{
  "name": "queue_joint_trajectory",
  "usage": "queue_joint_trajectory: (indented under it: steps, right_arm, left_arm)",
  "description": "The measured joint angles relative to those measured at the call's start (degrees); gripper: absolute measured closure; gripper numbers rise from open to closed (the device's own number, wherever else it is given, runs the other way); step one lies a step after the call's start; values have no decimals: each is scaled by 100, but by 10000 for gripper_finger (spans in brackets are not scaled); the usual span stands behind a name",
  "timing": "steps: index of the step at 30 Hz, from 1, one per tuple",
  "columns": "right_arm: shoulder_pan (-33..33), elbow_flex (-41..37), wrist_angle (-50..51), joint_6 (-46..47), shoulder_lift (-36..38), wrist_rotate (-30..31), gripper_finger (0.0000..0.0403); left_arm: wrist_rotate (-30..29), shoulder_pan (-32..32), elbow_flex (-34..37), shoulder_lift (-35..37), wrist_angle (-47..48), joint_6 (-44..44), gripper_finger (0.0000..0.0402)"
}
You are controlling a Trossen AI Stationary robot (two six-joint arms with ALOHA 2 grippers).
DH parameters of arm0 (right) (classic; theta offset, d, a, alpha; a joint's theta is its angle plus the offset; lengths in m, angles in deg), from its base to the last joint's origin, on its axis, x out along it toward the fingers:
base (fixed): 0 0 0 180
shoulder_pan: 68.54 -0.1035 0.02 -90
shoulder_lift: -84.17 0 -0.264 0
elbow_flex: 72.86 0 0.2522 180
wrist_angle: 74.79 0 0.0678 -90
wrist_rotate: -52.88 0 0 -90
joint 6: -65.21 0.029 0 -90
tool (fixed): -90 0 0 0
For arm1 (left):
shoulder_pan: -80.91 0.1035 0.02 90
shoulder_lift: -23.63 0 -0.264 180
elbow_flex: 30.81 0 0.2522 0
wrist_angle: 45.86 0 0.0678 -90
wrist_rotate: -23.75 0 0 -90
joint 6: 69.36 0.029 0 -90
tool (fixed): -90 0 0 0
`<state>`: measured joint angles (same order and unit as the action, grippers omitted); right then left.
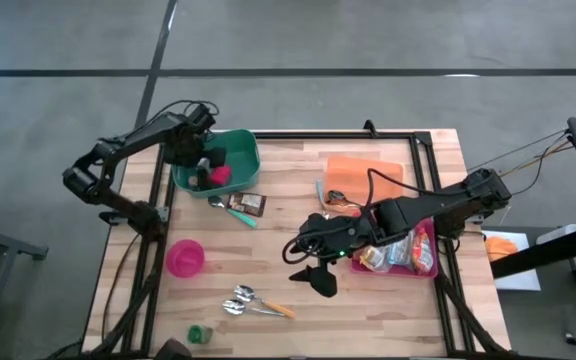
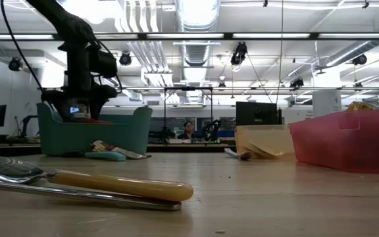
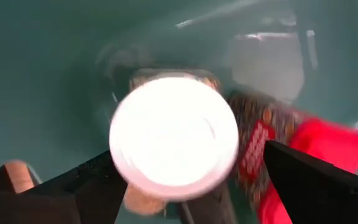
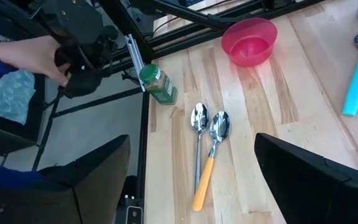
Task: Pick & Place Food Item
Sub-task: Put the white seasoning bottle into the green bin, then put the green seasoning bottle into the green bin
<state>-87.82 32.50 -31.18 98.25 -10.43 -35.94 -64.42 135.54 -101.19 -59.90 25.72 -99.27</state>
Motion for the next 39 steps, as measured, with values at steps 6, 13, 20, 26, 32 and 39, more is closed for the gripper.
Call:
queue_joint_trajectory:
  steps: [6,13,20,26,32,39]
  right_arm:
    - [2,0,14,-24,15,-10,65]
    - [2,0,12,-49,32,-10,65]
    - [2,0,11,-156,32,-8,65]
    - [4,0,11,-177,32,-8,65]
    - [4,0,1,-175,32,-6,65]
    - [4,0,-3,-166,32,-6,65]
  left_arm:
    - [39,-4,0,557,245,363,37]
    - [161,-28,-4,1449,655,395,37]
    - [827,-884,-4,2016,1507,472,37]
    - [1124,-2812,-4,2191,1770,612,37]
    - [1260,-5376,-7,2190,1337,586,37]
    - [524,-7944,-7,2157,-99,-633,37]
